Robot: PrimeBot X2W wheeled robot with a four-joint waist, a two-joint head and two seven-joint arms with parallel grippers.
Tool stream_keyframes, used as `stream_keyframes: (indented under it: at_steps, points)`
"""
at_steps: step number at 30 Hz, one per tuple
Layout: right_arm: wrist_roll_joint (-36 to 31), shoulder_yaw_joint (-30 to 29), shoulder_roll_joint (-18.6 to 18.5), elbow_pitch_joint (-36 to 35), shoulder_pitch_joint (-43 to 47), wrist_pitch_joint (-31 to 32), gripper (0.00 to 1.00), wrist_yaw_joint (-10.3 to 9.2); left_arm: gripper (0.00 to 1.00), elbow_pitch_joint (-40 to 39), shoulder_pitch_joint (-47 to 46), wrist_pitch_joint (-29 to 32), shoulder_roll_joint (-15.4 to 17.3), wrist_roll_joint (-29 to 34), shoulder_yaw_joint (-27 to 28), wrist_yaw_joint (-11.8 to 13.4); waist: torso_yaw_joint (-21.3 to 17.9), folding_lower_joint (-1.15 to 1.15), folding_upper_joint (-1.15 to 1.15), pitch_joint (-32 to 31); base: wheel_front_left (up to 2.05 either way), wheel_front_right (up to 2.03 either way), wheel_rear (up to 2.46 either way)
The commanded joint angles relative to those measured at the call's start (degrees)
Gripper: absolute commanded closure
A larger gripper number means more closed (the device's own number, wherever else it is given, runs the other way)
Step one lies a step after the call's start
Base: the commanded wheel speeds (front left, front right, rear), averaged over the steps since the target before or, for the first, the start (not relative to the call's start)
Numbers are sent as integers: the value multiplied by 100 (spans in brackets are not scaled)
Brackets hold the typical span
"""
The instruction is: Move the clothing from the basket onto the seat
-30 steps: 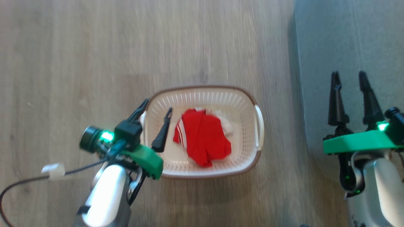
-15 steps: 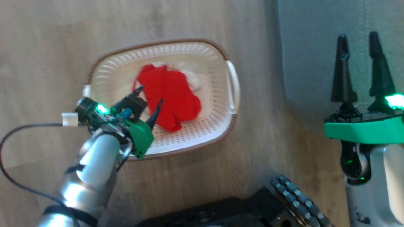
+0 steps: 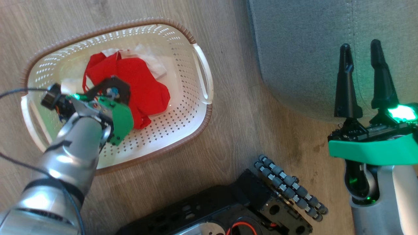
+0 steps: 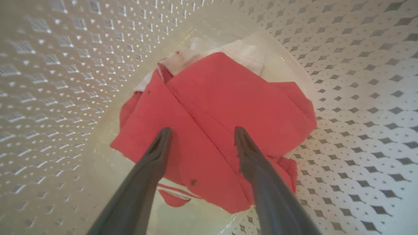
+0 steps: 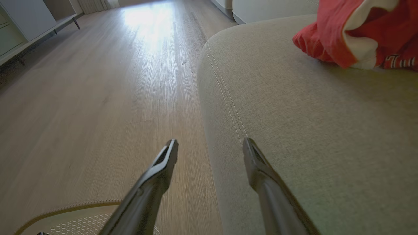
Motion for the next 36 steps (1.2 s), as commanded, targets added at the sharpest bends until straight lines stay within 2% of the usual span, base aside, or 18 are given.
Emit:
stream_keyframes:
  at_steps: [1,3,8,14,26,35,36]
  points:
    - [33,119,-21,-207,234,-36,0,-1,0,41,-23,19,19,33,69,102,-32,0,0,48,0,0,0]
    - [42,144,-21,-248,271,-36,0,-1,0,193,-175,88,11,39,59,201,-48,0,0,81,0,0,0]
    - [91,149,-21,-377,360,-36,0,-1,0,413,-428,397,94,168,-110,267,-76,0,0,178,0,0,0]
    - [62,184,-21,-468,439,-36,0,-1,0,508,-572,849,144,309,-348,144,-64,0,0,263,0,0,0]
    - [-143,239,-21,-745,633,-36,0,-1,0,549,-621,1639,134,388,-735,-316,65,0,0,405,0,0,0]
    - [-264,266,-21,-846,723,-36,0,-1,0,553,-586,1656,156,246,-831,-414,168,0,0,473,0,0,0]
    - [-269,261,-21,-848,724,-36,0,-1,35,553,-579,1680,153,219,-835,-423,171,0,0,475,0,0,0]
